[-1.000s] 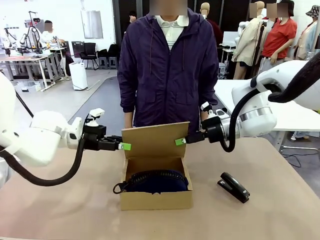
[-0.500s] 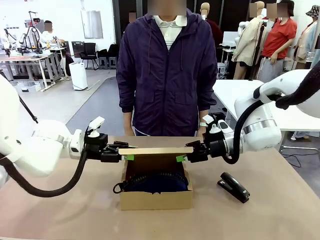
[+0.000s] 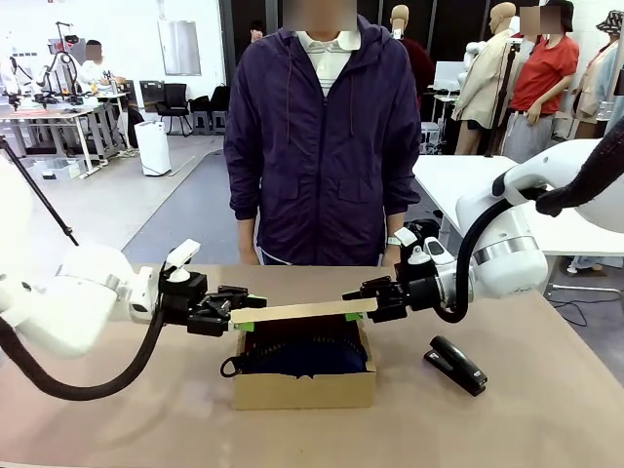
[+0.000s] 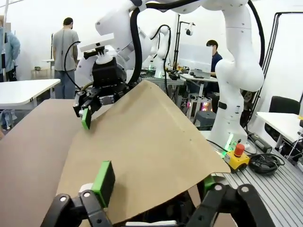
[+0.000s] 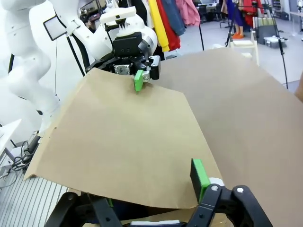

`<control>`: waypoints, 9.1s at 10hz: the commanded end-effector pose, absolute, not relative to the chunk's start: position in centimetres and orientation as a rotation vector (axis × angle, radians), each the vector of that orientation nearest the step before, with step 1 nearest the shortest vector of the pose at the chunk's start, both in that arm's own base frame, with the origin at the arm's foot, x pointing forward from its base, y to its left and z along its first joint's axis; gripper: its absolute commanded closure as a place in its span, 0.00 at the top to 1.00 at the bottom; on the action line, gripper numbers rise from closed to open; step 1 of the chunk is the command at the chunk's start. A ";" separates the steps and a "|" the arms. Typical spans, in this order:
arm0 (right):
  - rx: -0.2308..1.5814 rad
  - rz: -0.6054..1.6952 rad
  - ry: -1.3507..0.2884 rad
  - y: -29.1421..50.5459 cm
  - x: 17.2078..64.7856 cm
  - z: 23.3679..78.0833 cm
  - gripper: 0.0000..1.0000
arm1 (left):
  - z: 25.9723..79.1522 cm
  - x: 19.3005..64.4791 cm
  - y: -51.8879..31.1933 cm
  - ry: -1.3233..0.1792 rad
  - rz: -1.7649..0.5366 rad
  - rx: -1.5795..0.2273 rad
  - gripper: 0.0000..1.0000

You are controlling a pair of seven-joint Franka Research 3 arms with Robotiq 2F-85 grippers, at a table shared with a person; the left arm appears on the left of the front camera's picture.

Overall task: Pack the items into the box.
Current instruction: Close the Mailer Box.

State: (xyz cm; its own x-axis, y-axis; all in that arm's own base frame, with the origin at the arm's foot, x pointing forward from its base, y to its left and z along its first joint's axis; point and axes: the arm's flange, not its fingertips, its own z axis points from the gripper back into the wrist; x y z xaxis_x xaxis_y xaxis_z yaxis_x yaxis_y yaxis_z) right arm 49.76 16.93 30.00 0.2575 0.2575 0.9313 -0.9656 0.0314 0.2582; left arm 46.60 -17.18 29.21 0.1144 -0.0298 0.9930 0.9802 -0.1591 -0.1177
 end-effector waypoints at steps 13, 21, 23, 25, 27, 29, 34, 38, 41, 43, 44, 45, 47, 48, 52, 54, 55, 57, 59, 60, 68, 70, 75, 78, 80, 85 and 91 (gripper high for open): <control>0.944 1.039 -1.151 18.0 46.3 32.0 1.00 | 32.4 43.7 -16.9 -1.415 -1.264 -0.965 1.00; 0.803 1.240 -0.873 20.5 45.0 28.4 1.00 | 25.7 43.8 -20.2 -0.991 -1.353 -0.981 1.00; 0.854 1.224 -0.891 20.4 45.2 28.6 1.00 | 26.3 43.8 -19.6 -1.035 -1.335 -0.995 1.00; 0.929 1.108 -0.908 19.6 45.9 30.5 1.00 | 29.6 44.2 -17.7 -1.088 -1.237 -1.057 1.00; 1.090 0.993 -0.807 17.6 45.7 34.6 1.00 | 34.8 44.4 -14.8 -1.023 -1.113 -1.171 1.00; 1.227 0.744 -0.608 13.3 45.1 38.5 1.00 | 38.2 44.9 -10.9 -0.814 -0.948 -1.280 1.00; 1.449 0.120 -0.232 -5.8 40.8 42.0 1.00 | 39.9 41.6 6.6 -0.514 -0.356 -1.386 1.00; 1.408 -0.013 -0.267 -11.1 39.6 40.5 1.00 | 38.9 40.3 11.7 -0.545 -0.259 -1.374 1.00; 1.408 -0.013 -0.267 -11.1 39.6 40.5 1.00 | 38.9 40.3 11.7 -0.545 -0.259 -1.374 1.00; 1.408 -0.013 -0.267 -11.1 39.6 40.5 1.00 | 38.9 40.3 11.7 -0.545 -0.259 -1.374 1.00; 1.408 -0.013 -0.267 -11.1 39.6 40.5 1.00 | 38.9 40.3 11.7 -0.545 -0.259 -1.374 1.00; 1.408 -0.013 -0.267 -11.1 39.6 40.5 1.00 | 38.9 40.3 11.7 -0.545 -0.259 -1.374 1.00; 1.408 -0.013 -0.267 -11.1 39.6 40.5 1.00 | 38.9 40.3 11.7 -0.545 -0.259 -1.374 1.00; 1.408 -0.013 -0.267 -11.1 39.6 40.5 1.00 | 38.9 40.3 11.7 -0.545 -0.259 -1.374 1.00; 1.408 -0.013 -0.267 -11.1 39.6 40.5 1.00 | 38.9 40.3 11.7 -0.545 -0.259 -1.374 1.00; 1.408 -0.013 -0.267 -11.1 39.6 40.5 1.00 | 38.9 40.3 11.7 -0.545 -0.259 -1.374 1.00; 1.408 -0.013 -0.267 -11.1 39.6 40.5 1.00 | 38.9 40.3 11.7 -0.545 -0.259 -1.374 1.00; 1.408 -0.013 -0.267 -11.1 39.6 40.5 1.00 | 38.9 40.3 11.7 -0.545 -0.259 -1.374 1.00; 1.408 -0.013 -0.267 -11.1 39.6 40.5 1.00 | 38.9 40.3 11.7 -0.545 -0.259 -1.374 1.00; 1.408 -0.013 -0.267 -11.1 39.6 40.5 1.00 | 38.9 40.3 11.7 -0.545 -0.259 -1.374 1.00; 1.408 -0.013 -0.267 -11.1 39.6 40.5 1.00 | 38.9 40.3 11.7 -0.545 -0.259 -1.374 1.00; 1.408 -0.013 -0.267 -11.1 39.6 40.5 1.00 | 38.9 40.3 11.7 -0.545 -0.259 -1.374 1.00; 1.408 -0.013 -0.267 -11.1 39.6 40.5 1.00 | 38.9 40.3 11.7 -0.545 -0.259 -1.374 1.00; 1.408 -0.013 -0.267 -11.1 39.6 40.5 1.00 | 38.9 40.3 11.7 -0.545 -0.259 -1.374 1.00; 1.408 -0.013 -0.267 -11.1 39.6 40.5 1.00 | 38.9 40.3 11.7 -0.545 -0.259 -1.374 1.00; 1.408 -0.013 -0.267 -11.1 39.6 40.5 1.00 | 38.9 40.3 11.7 -0.545 -0.259 -1.374 1.00; 1.408 -0.013 -0.267 -11.1 39.6 40.5 1.00 | 38.9 40.3 11.7 -0.545 -0.259 -1.374 1.00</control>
